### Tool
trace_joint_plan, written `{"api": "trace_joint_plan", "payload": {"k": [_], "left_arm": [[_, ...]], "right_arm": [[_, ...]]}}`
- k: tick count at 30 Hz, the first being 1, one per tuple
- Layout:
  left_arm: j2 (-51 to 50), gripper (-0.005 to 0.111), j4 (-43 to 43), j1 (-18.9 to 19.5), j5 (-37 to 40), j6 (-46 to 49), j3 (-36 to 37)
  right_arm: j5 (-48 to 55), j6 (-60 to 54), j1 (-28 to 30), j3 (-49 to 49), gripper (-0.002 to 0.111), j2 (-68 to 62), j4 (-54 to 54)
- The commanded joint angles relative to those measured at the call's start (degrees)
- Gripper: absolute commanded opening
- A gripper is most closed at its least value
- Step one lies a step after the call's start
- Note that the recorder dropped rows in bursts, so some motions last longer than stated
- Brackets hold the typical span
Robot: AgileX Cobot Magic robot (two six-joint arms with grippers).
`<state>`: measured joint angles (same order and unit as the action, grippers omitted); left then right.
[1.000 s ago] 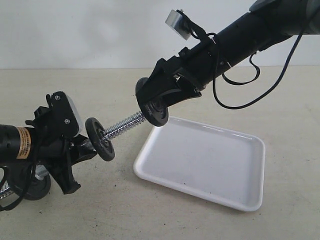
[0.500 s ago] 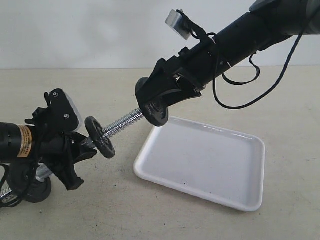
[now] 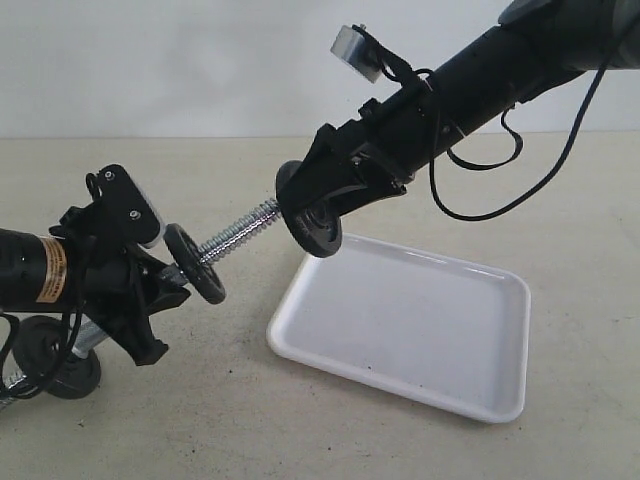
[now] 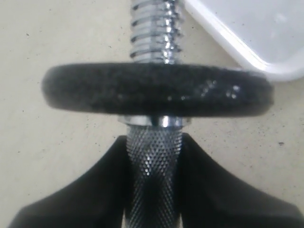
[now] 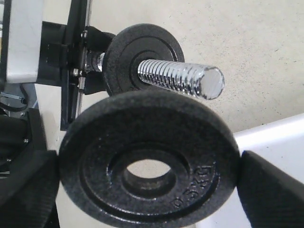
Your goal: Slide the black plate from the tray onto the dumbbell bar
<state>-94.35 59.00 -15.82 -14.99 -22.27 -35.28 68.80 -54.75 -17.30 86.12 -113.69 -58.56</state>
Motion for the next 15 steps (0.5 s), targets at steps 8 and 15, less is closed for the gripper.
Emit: {"api": "trace_joint_plan", "payload": {"k": [8, 15], "left_arm": [[2.0, 0.004, 5.5, -0.1, -55.0, 0.0, -2.1], [3.1, 0.004, 6.0, -0.2, -55.0, 0.0, -2.1]], "right_arm": [[1.2, -1.3, 0.0, 0.5, 0.001, 1.0, -2.8], [1.2, -1.4, 0.0, 0.5, 0.001, 1.0, -2.8]]}}
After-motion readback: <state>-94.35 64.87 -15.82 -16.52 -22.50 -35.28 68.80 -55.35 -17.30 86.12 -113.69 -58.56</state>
